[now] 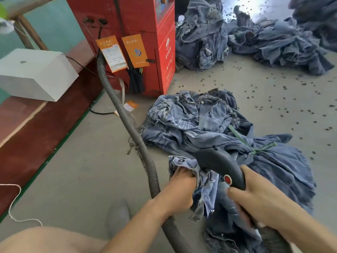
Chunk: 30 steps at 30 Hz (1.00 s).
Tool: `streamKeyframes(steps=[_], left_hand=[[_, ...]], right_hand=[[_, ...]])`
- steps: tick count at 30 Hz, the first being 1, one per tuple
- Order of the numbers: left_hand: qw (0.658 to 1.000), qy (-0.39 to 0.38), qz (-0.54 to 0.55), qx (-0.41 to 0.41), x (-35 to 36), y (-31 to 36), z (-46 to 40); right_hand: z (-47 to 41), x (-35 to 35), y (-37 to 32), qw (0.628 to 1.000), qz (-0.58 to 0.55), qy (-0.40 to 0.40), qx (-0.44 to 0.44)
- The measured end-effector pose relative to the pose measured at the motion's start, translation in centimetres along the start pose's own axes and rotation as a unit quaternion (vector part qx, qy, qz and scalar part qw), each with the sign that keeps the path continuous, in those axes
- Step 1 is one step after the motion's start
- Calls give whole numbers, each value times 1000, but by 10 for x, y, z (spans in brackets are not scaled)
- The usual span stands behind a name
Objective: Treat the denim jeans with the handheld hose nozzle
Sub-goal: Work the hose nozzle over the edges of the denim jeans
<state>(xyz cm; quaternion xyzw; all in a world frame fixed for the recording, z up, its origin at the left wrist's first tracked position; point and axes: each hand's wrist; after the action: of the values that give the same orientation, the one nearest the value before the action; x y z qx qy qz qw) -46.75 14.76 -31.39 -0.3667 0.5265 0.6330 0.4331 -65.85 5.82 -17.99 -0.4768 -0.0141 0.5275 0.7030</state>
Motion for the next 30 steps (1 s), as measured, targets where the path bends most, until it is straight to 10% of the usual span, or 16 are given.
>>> streamKeyframes(steps=[17, 21, 24, 26, 30], left_hand=[[979, -3, -197, 45, -8, -11, 9], [987, 9, -154, 40, -4, -8, 11], [997, 58, 36, 26, 11, -3, 25], [914, 56, 394, -83, 14, 7, 37], [490, 28, 827, -275, 12, -15, 38]], right_hand=[[7, -13, 8, 1000, -21, 7, -5], [2, 9, 3, 995, 21, -92, 7], [-17, 10, 6, 998, -54, -21, 23], [-23, -3, 15, 991, -116, 38, 47], [-15, -19, 38, 965, -229, 85, 92]])
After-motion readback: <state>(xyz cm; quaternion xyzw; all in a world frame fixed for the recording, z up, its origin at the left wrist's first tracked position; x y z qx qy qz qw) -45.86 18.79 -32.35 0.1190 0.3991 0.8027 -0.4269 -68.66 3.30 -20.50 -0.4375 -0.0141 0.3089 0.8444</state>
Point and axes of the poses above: each hand's wrist, its own z-axis away from the middle knuckle, its own x-axis out of the palm, y = z × x, and after that the axes turned 7 degrees about -z, right-handed
